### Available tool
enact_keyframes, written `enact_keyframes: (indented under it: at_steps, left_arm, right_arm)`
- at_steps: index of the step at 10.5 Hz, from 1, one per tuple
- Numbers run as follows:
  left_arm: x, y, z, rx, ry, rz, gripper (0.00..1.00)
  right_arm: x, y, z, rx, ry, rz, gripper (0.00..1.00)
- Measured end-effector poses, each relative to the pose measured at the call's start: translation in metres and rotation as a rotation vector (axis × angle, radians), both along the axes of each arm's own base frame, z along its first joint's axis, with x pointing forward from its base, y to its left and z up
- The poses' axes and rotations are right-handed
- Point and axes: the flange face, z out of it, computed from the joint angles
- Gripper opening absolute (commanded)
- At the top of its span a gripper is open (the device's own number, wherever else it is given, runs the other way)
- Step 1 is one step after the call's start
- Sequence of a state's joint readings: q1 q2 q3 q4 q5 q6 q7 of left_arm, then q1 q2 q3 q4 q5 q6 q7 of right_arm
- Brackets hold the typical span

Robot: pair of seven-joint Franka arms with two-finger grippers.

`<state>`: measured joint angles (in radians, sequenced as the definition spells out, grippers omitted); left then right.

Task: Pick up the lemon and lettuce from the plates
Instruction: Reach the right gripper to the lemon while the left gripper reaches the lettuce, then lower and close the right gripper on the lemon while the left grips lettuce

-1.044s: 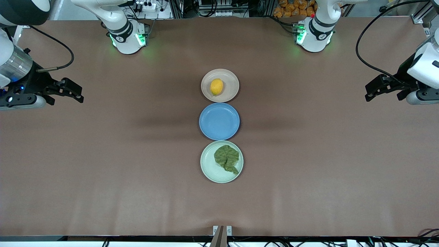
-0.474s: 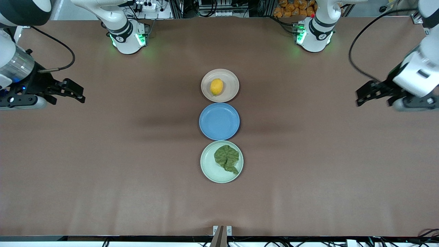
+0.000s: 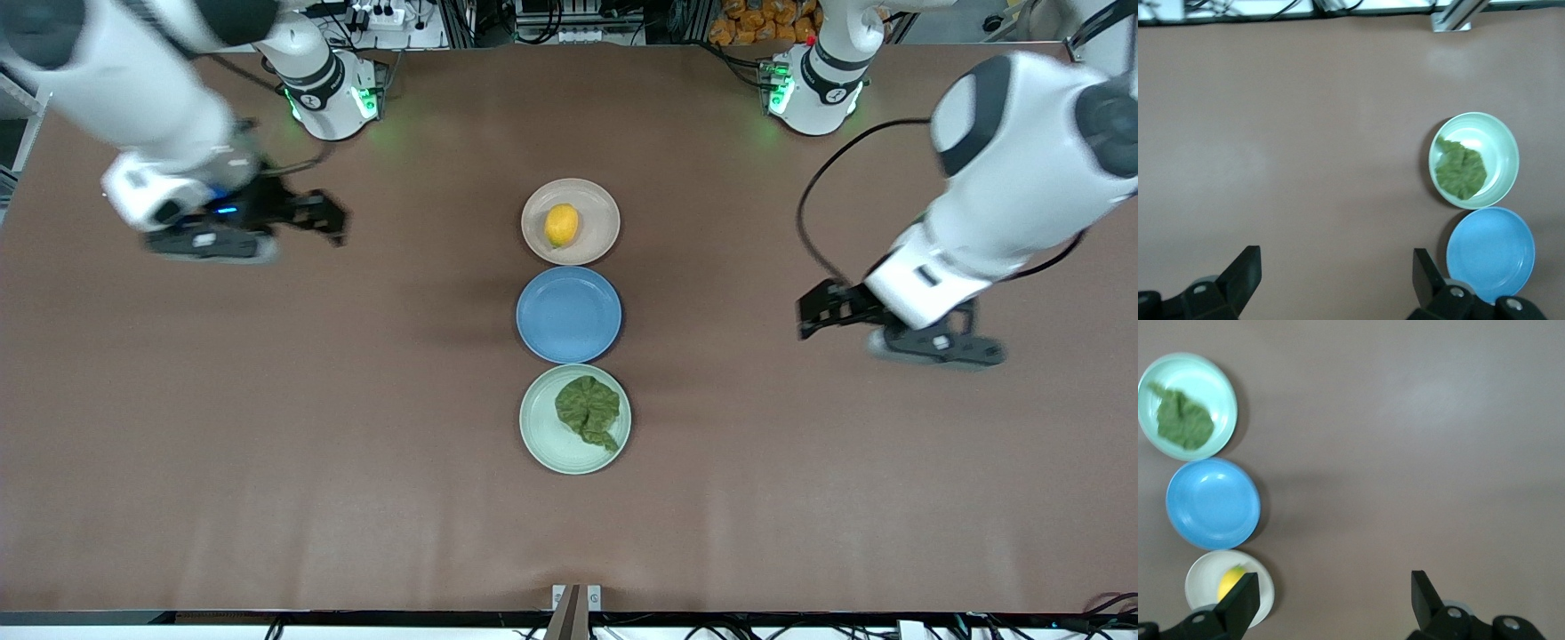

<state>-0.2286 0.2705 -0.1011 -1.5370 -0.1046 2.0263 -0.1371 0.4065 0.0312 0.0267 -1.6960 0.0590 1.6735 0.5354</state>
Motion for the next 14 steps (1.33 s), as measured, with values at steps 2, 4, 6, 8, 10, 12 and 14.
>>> enact_keyframes:
  at_steps: [2, 4, 6, 8, 10, 12, 14]
  left_arm:
    - [0.007, -0.049, -0.024, -0.035, -0.087, -0.049, 1.0]
    - [0.013, -0.088, -0.051, -0.074, -0.174, -0.08, 1.0]
    - [0.016, -0.123, -0.082, -0.114, -0.256, -0.104, 1.0]
    - [0.017, -0.153, -0.122, -0.152, -0.331, -0.119, 1.0]
    - [0.017, -0.175, -0.168, -0.176, -0.371, -0.129, 1.0]
    - [0.013, -0.198, -0.202, -0.188, -0.376, -0.148, 1.0]
    - [0.008, -0.214, -0.229, -0.196, -0.379, -0.161, 1.0]
  right_arm:
    - [-0.027, 0.072, -0.032, -0.033, 0.041, -0.013, 1.0]
    - [-0.049, 0.133, -0.073, -0.055, 0.057, -0.02, 1.0]
    - [-0.061, 0.167, -0.111, -0.079, 0.075, -0.029, 1.0]
    - [-0.066, 0.184, -0.146, -0.088, 0.077, -0.05, 1.0]
    - [-0.083, 0.197, -0.185, -0.061, 0.073, -0.065, 1.0]
    - [-0.106, 0.213, -0.211, -0.011, 0.052, -0.08, 1.0]
    - [-0.13, 0.232, -0.233, 0.007, 0.028, -0.093, 1.0]
